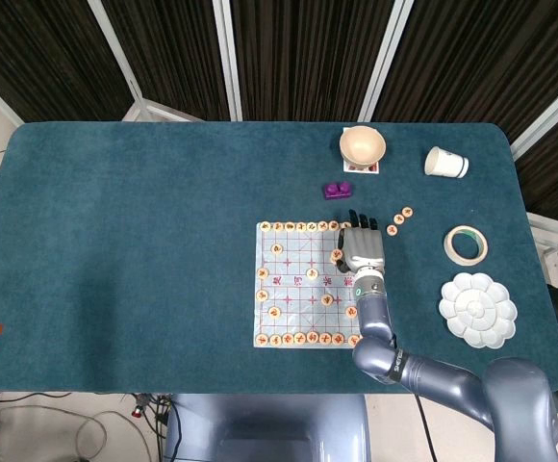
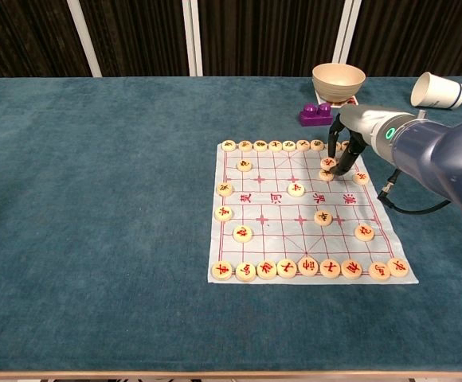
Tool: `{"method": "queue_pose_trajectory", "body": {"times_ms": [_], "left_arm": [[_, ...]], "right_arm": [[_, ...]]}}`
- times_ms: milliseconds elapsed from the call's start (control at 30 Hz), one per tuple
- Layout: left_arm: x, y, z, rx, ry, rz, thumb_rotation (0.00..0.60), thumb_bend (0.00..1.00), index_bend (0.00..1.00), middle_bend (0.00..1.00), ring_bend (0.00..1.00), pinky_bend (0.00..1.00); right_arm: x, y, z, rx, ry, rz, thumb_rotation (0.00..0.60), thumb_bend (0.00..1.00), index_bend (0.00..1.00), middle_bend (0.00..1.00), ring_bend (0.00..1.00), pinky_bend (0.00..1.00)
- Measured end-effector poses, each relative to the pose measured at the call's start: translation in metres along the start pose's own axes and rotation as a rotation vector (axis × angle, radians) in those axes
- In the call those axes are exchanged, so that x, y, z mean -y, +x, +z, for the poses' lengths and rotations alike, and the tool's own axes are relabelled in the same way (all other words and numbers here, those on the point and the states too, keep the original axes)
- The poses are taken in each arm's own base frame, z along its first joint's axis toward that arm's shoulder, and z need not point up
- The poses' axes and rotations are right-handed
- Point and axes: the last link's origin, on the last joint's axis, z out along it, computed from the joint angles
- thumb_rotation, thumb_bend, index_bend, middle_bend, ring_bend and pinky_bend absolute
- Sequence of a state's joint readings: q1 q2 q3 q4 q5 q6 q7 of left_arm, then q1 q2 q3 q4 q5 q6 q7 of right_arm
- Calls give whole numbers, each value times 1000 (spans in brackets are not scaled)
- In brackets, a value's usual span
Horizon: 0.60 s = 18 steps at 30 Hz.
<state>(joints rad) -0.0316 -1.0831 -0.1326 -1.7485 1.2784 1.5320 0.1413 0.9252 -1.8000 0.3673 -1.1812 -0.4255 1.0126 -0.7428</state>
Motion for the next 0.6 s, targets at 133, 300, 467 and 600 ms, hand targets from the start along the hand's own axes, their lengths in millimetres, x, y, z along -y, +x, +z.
{"method": "queue_pose_trajectory", "body": {"times_ms": [133,300,467,600], "left_arm": [[0,1,0,-4,1,-1,600,0,79,0,0,4],[0,0,0,-2,0,0,600,0,79,0,0,4],[0,0,0,-1,1,-1,600,0,79,0,0,4],[0,1,0,-4,2,-2,600,0,79,0,0,4]], "right_arm": [[-3,-2,0,6,-2,-8,600,378,519,0,5,80],[-3,-4,-1,10,0,-15,600,378,519,0,5,81],[-2,-5,-1,13,-1,-3,600,378,519,0,5,81],[-2,-5,0,12,-1,-8,600,378,519,0,5,81]]}}
